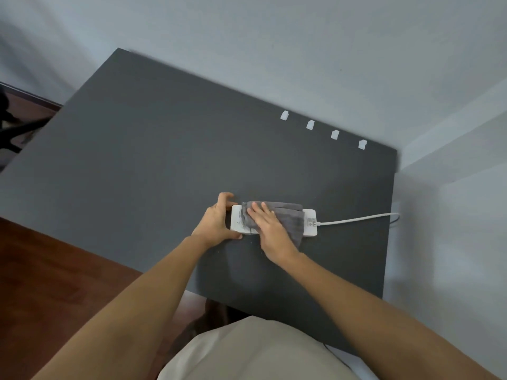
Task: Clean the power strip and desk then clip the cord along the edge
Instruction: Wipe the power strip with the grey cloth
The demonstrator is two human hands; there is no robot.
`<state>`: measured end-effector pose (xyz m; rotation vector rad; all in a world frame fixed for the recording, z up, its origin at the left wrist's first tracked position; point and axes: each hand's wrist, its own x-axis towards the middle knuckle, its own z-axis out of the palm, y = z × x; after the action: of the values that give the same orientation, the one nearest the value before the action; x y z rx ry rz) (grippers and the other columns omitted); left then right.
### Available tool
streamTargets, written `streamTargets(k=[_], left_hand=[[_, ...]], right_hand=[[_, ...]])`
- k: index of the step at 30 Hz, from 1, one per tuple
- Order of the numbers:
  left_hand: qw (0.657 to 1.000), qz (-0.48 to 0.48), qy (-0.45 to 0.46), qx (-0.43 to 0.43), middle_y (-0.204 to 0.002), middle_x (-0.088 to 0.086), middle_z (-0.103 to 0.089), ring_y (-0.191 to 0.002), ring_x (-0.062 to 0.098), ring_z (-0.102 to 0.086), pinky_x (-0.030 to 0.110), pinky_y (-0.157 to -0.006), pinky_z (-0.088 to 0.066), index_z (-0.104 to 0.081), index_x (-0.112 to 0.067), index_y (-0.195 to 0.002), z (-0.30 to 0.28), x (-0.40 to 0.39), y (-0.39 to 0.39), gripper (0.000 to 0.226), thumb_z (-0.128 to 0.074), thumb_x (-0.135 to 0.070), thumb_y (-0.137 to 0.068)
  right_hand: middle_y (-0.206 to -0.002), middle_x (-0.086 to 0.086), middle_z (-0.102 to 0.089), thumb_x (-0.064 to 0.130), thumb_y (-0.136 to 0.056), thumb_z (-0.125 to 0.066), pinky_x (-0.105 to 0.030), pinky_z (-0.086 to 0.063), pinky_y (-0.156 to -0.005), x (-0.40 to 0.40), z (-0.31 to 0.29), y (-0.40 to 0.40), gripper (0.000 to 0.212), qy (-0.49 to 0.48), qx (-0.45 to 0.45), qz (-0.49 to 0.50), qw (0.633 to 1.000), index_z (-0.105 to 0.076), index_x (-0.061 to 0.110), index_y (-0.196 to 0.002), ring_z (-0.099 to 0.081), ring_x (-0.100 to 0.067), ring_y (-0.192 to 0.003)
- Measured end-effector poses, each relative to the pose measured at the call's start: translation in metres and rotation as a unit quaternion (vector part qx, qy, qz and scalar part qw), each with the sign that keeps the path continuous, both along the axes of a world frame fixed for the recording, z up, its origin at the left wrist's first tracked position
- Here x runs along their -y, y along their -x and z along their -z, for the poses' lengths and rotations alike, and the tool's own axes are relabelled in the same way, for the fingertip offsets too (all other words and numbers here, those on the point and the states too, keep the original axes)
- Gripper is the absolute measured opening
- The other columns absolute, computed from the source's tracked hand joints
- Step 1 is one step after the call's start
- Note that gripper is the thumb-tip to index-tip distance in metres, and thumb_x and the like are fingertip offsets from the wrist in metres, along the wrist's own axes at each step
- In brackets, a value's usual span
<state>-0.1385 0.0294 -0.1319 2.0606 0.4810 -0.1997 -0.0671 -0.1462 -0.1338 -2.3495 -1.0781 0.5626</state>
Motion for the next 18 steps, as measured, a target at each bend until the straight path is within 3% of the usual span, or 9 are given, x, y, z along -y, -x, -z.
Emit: streamTargets(k=[2, 4, 7, 9, 12, 18], left_hand=[[1.000, -0.001, 0.003, 0.002, -0.124, -0.002, -0.062, -0.115, 0.019, -0.056, 0.032, -0.098, -0.045, -0.030, -0.019, -0.128, 0.001, 0.000, 0.001, 0.097, -0.089, -0.020, -0.052], [1.000, 0.002, 0.000, 0.004, -0.123, -0.004, -0.062, -0.115, 0.019, -0.057, 0.034, -0.098, -0.045, -0.030, -0.019, -0.127, 0.002, 0.000, 0.000, 0.094, -0.088, -0.020, -0.052], [1.000, 0.000, 0.002, 0.001, -0.124, -0.005, -0.061, -0.117, 0.018, -0.054, 0.036, -0.101, -0.043, -0.028, -0.024, -0.128, 0.002, 0.000, 0.000, 0.097, -0.089, -0.022, -0.052], [1.000, -0.002, -0.003, 0.002, -0.126, -0.003, -0.061, -0.118, 0.019, -0.054, 0.037, -0.102, -0.043, -0.026, -0.026, -0.129, 0.004, 0.000, 0.001, 0.100, -0.089, -0.023, -0.052], [1.000, 0.003, -0.015, 0.017, -0.126, 0.000, -0.062, -0.117, 0.020, -0.057, 0.033, -0.101, -0.044, -0.025, -0.020, -0.134, 0.004, 0.001, 0.002, 0.104, -0.090, -0.024, -0.053], [1.000, 0.005, -0.004, 0.028, -0.125, -0.002, -0.061, -0.115, 0.016, -0.056, 0.031, -0.100, -0.045, -0.026, -0.022, -0.134, 0.006, 0.001, 0.003, 0.094, -0.084, -0.031, -0.061]], right_hand=[[-0.154, -0.001, -0.028, -0.014, -0.087, -0.041, -0.032, -0.011, -0.119, 0.019, -0.005, -0.002, 0.063, -0.005, -0.011, -0.082, 0.997, -0.032, 0.014, -0.143, -0.014, -0.014, -0.144], [-0.147, -0.005, -0.041, -0.011, -0.089, -0.042, -0.026, -0.017, -0.117, 0.033, -0.020, -0.004, 0.054, -0.038, -0.043, -0.094, 0.994, -0.040, 0.010, -0.138, -0.027, -0.015, -0.140], [-0.138, -0.011, -0.051, -0.015, -0.085, -0.042, -0.020, -0.022, -0.114, 0.029, -0.031, -0.020, 0.053, -0.109, -0.034, 0.065, 0.991, -0.047, 0.007, -0.133, -0.036, -0.019, -0.136], [-0.144, -0.009, -0.045, -0.016, -0.084, -0.041, -0.032, -0.023, -0.116, 0.011, -0.026, -0.028, 0.058, -0.098, -0.007, 0.109, 0.989, -0.042, 0.009, -0.137, -0.029, -0.020, -0.140], [-0.153, -0.004, -0.030, -0.013, -0.086, -0.040, -0.041, -0.014, -0.119, -0.013, -0.009, -0.012, 0.063, -0.016, -0.015, 0.008, 1.000, -0.033, 0.013, -0.143, -0.015, -0.021, -0.144], [-0.149, 0.001, -0.038, -0.011, -0.090, -0.041, -0.029, -0.012, -0.118, 0.025, -0.006, 0.012, 0.055, -0.025, -0.039, -0.115, 0.992, -0.042, 0.016, -0.138, -0.020, -0.012, -0.142]])
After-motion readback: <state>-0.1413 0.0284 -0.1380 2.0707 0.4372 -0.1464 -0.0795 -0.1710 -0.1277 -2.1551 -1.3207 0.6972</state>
